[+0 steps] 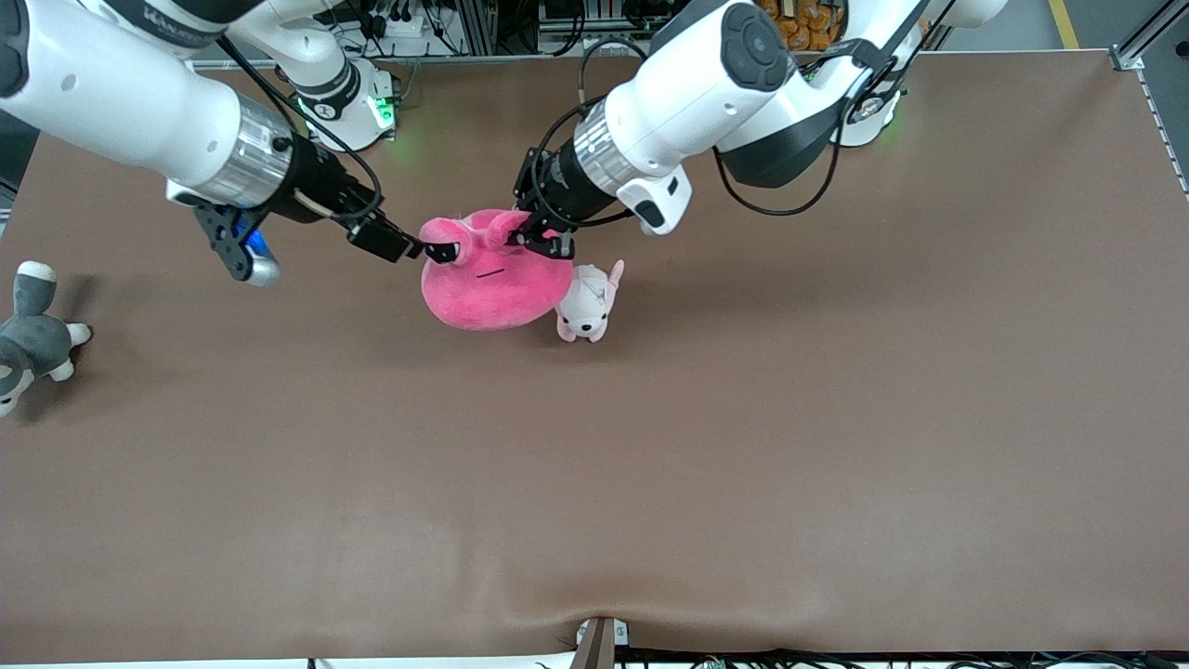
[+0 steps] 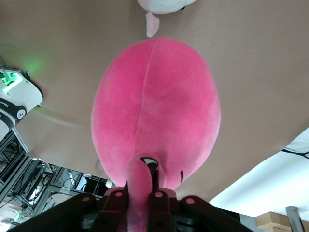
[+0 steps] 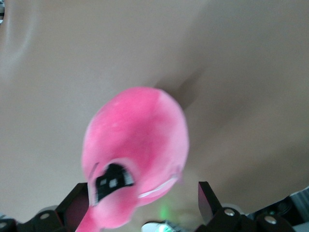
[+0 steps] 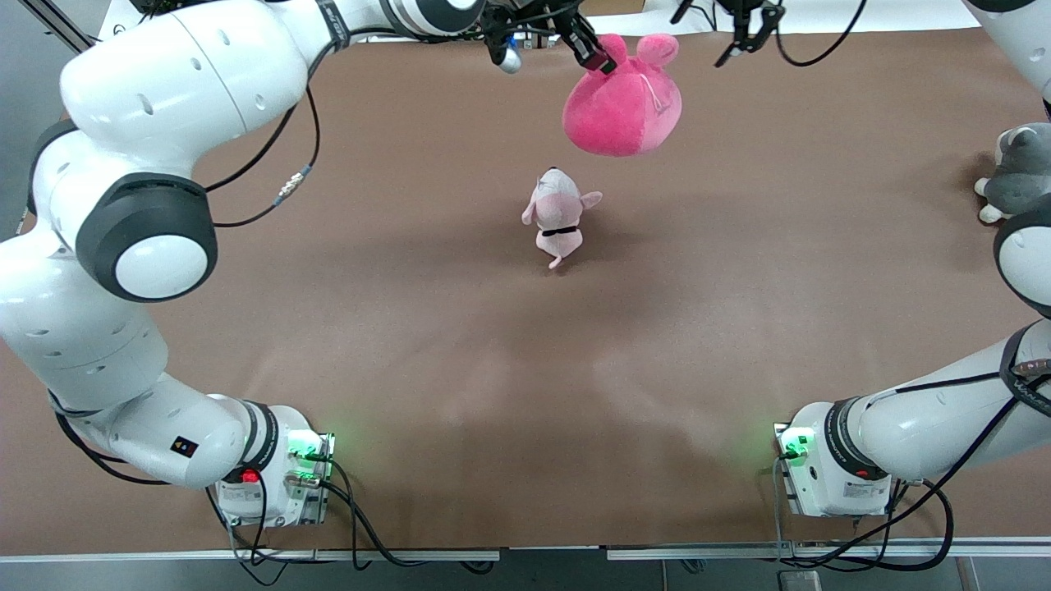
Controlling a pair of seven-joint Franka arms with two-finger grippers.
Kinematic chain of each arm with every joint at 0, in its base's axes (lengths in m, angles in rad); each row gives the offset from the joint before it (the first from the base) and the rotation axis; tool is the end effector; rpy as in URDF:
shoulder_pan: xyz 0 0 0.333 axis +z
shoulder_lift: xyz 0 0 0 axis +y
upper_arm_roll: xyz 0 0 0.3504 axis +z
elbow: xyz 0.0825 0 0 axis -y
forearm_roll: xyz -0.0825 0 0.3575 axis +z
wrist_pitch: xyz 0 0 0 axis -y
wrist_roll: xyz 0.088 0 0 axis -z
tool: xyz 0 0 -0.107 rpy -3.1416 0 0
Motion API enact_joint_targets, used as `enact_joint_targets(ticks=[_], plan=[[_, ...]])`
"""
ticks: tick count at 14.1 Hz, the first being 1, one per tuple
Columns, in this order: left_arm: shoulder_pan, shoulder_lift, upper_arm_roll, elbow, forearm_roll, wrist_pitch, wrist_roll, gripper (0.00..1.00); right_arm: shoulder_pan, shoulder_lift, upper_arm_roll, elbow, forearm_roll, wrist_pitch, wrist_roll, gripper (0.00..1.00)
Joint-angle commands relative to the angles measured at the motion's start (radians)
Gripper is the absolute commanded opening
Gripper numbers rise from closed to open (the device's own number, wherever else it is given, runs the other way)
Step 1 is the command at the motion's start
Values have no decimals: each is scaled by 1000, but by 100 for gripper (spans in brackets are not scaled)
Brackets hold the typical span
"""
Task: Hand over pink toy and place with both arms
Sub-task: 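Grasp the flamingo's head with the right gripper beside the left gripper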
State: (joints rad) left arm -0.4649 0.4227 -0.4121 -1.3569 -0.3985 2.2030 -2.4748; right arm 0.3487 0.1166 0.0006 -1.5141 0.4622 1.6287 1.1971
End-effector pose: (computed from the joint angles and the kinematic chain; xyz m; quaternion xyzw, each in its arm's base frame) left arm 0.4885 -0.5061 0.5877 0.5725 0.7476 -0.2780 0.1901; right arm 0.5228 0.2387 0.6359 -0.8817 0.4127 0.1604 0.1630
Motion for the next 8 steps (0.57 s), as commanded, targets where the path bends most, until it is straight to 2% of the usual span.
enact_joint_targets(ticks=[1, 8], plan=[[-17, 24, 4, 45, -20, 3, -15, 0, 15, 31, -11, 20, 42, 8, 42, 100], [-18, 24, 3, 45, -36, 3, -15, 0, 55, 60, -13, 12, 41, 22, 105, 100]])
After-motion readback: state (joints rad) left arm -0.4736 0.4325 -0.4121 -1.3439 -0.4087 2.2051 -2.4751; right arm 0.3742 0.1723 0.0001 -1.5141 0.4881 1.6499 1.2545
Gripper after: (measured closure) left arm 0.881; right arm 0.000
